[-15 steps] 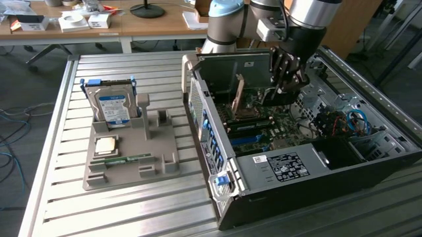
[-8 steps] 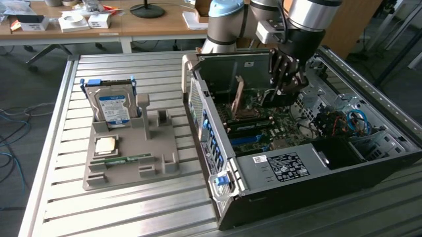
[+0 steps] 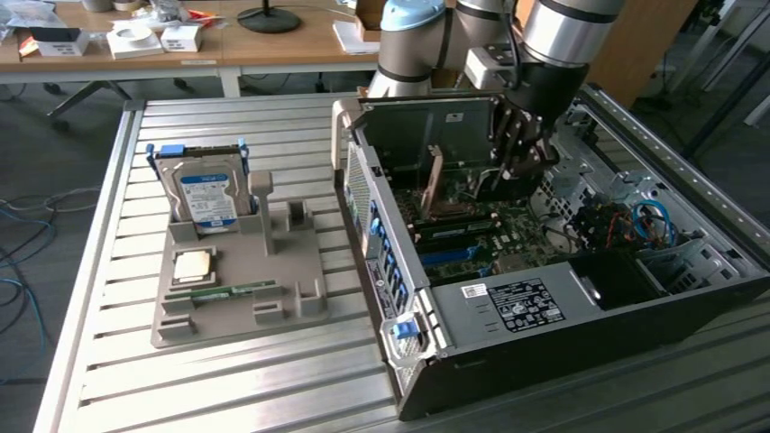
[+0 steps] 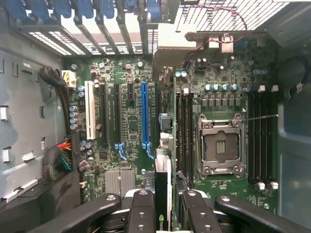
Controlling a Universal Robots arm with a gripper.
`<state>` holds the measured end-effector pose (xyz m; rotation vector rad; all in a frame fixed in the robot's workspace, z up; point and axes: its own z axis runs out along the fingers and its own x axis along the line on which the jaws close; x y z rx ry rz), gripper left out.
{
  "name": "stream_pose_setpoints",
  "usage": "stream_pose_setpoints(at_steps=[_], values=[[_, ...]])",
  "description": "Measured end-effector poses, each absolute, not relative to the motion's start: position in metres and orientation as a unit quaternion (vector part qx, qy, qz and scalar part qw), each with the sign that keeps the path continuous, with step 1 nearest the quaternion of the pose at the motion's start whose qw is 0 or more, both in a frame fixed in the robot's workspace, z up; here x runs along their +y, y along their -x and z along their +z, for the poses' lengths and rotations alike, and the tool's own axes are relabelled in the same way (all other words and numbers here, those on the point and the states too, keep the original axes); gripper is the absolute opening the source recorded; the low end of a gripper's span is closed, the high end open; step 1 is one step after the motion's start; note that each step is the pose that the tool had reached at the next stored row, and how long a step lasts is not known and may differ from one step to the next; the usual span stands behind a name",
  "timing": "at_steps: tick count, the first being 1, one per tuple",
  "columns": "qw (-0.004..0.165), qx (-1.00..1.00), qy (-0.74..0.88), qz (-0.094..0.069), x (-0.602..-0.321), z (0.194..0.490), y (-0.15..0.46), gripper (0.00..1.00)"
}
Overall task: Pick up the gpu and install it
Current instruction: 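Insert the gpu into the slot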
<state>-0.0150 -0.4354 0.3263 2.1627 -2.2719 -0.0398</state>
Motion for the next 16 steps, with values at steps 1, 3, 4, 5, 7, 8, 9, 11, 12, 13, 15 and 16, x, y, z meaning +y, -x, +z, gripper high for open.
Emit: stream_pose_setpoints(at_steps=[1, 3, 4, 5, 7, 8, 9, 11, 12, 13, 15, 16], values=[[0.002, -0.724, -0.689, -0.013, -0.4354, 0.3249, 0.015, 0.26], [0.002, -0.724, -0.689, -0.013, -0.4354, 0.3216, 0.015, 0.26], [0.002, -0.724, -0.689, -0.013, -0.4354, 0.321, 0.015, 0.26], [0.002, -0.724, -0.689, -0.013, -0.4354, 0.3209, 0.015, 0.26], [0.002, -0.724, -0.689, -0.013, -0.4354, 0.3208, 0.015, 0.26], [0.002, -0.724, -0.689, -0.013, -0.4354, 0.3207, 0.015, 0.26], [0.002, -0.724, -0.689, -0.013, -0.4354, 0.3207, 0.015, 0.26], [0.002, -0.724, -0.689, -0.013, -0.4354, 0.3207, 0.015, 0.26], [0.002, -0.724, -0.689, -0.013, -0.4354, 0.3207, 0.015, 0.26], [0.002, -0.724, -0.689, -0.013, -0.4356, 0.3206, 0.0151, 0.26], [0.002, -0.724, -0.689, -0.013, -0.4364, 0.3206, 0.0151, 0.26], [0.002, -0.724, -0.689, -0.013, -0.4371, 0.3207, 0.015, 0.26]])
